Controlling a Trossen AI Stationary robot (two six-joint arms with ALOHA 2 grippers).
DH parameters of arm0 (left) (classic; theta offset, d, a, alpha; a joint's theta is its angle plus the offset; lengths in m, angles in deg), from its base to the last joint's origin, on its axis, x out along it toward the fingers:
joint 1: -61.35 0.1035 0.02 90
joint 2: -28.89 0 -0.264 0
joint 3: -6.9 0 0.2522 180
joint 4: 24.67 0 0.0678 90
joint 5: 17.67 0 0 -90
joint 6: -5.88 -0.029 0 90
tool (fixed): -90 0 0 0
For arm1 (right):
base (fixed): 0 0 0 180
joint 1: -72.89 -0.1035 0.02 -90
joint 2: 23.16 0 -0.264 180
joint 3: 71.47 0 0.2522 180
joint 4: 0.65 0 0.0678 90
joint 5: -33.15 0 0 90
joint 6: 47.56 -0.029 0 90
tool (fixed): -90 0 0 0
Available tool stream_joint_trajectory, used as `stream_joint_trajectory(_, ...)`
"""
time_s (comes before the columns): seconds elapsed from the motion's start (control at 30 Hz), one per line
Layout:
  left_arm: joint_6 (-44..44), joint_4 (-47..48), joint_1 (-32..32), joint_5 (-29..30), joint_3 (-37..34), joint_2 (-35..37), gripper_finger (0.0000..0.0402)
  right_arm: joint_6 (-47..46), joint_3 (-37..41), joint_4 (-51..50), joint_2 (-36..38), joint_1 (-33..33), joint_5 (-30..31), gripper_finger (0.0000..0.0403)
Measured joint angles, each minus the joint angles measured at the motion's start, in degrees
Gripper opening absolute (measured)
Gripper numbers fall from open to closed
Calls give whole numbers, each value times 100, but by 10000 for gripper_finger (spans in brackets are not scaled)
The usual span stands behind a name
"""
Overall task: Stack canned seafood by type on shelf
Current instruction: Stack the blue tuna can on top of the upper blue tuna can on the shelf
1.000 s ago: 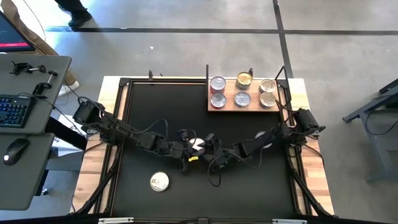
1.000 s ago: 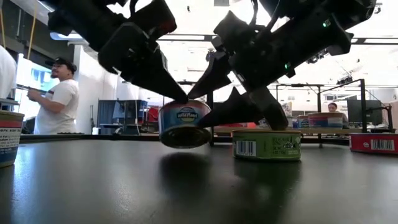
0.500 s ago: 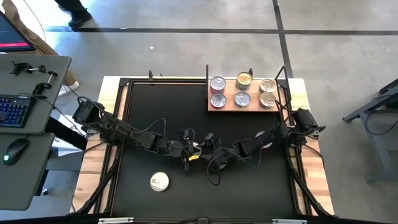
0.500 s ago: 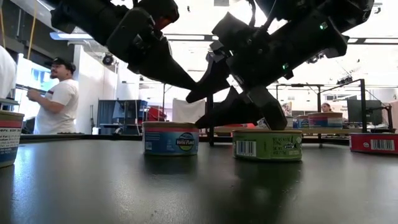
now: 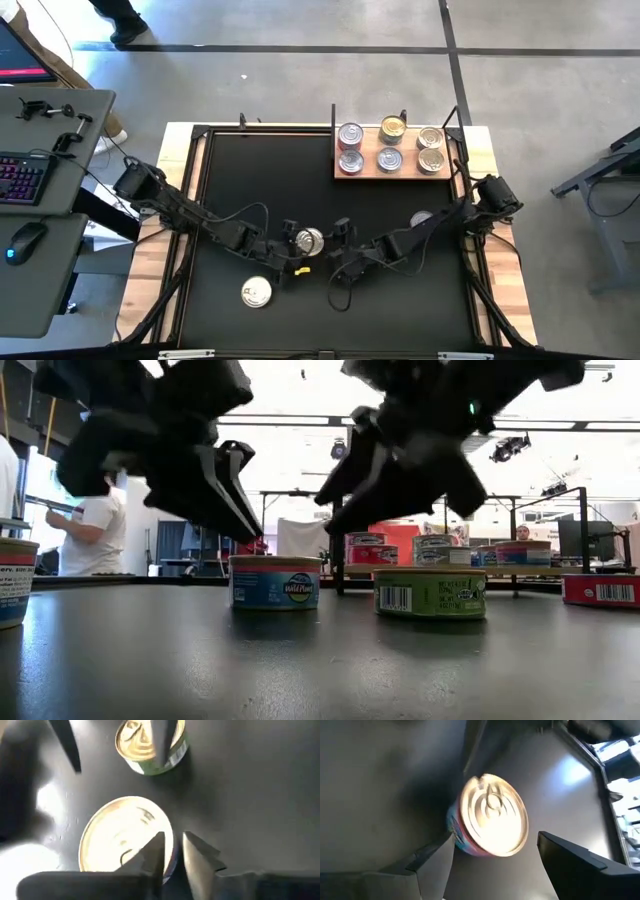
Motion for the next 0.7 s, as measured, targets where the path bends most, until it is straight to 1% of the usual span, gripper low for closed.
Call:
stream_joint_trajectory(0.1, -139, -25, 85, 33, 7, -185, 97, -110, -188, -144, 10, -47, -201, 278)
stream_joint_trajectory(0.17, -227, -27, 125, 62, 2, -350, 114, -104, -208, -167, 11, -64, -329, 278)
stream_joint_trajectory(0.27, -262, -109, 174, 137, 18, -495, 120, -104, -207, -194, 11, -75, -384, 278)
stream_joint_trajectory(0.33, -265, -141, 186, 214, 33, -564, 110, -111, -208, -230, 11, -75, -388, 278)
stream_joint_trajectory(0.37, -263, -126, 190, 224, 33, -565, 99, -121, -208, -254, 11, -75, -402, 278)
stream_joint_trajectory(0.43, -265, -104, 191, 227, 28, -560, 68, -120, -208, -242, 11, -75, -478, 278)
stream_joint_trajectory(0.5, -263, -97, 185, 213, 28, -529, 28, -102, -208, -236, 11, -75, -511, 278)
stream_joint_trajectory(0.53, -253, -114, 186, 201, 25, -527, 15, -97, -208, -242, 11, -75, -513, 278)
stream_joint_trajectory(0.7, -82, -342, 193, 298, 5, -510, 4, 103, -208, -240, 11, -75, -509, 278)
